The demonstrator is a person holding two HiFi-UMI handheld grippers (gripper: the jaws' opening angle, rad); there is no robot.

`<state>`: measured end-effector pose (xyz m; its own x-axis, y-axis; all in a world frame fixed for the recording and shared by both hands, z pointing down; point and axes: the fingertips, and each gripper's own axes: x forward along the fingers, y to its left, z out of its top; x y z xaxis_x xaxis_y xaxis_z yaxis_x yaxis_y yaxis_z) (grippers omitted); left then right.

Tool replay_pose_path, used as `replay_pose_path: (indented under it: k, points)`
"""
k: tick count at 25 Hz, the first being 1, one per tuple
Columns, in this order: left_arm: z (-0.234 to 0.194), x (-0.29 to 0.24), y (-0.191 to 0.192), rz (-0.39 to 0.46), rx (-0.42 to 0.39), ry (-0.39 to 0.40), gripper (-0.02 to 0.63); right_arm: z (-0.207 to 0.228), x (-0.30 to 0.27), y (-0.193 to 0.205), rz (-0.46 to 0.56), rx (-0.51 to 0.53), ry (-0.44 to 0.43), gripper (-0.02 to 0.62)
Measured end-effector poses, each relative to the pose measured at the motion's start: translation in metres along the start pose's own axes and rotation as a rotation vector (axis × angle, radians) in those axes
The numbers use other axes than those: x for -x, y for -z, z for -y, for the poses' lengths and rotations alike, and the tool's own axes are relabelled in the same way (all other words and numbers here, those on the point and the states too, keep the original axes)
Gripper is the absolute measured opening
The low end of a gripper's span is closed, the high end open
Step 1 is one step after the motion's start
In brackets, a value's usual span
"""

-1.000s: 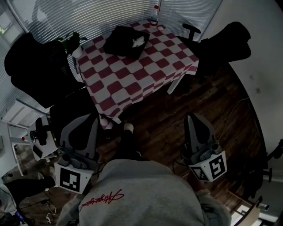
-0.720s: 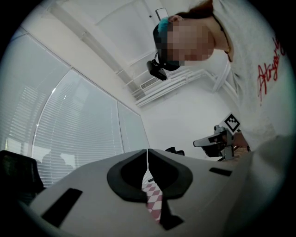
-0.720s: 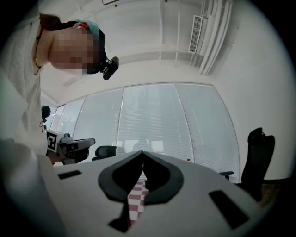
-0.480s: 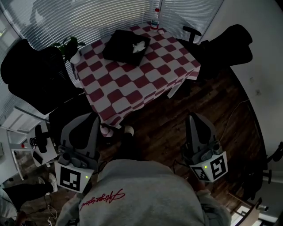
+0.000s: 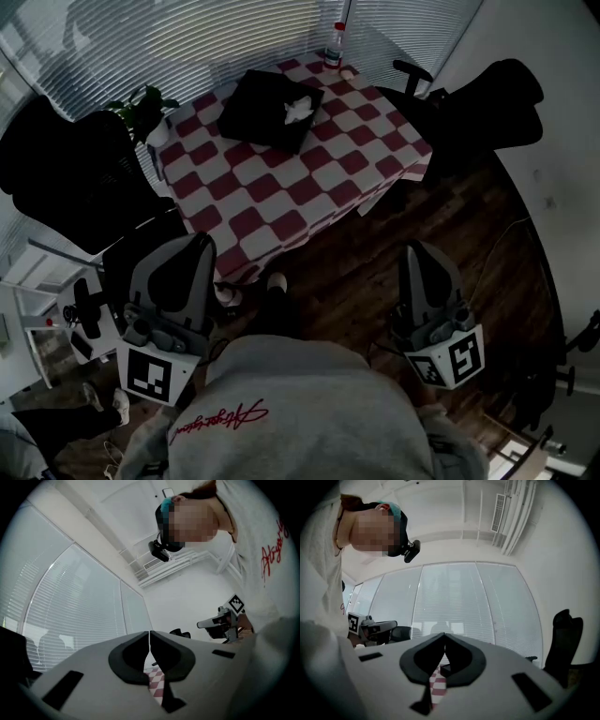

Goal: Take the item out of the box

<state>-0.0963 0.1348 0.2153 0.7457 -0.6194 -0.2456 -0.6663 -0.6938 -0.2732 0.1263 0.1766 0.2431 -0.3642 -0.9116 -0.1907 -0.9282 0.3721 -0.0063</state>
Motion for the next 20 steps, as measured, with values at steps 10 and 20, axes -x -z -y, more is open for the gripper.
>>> replay_pose_path:
  k: [10,20]
  points:
    - [-0.034,-0.047,0.022,0.015,0.016,0.025,0.02,0.031,-0.04,0.005,-0.009,0.018,0.041,0.011]
    - [-0.075,-0.086,0.044,0.018,0.029,0.034,0.02,0.052,-0.093,0.008,-0.008,0.03,0.049,0.011]
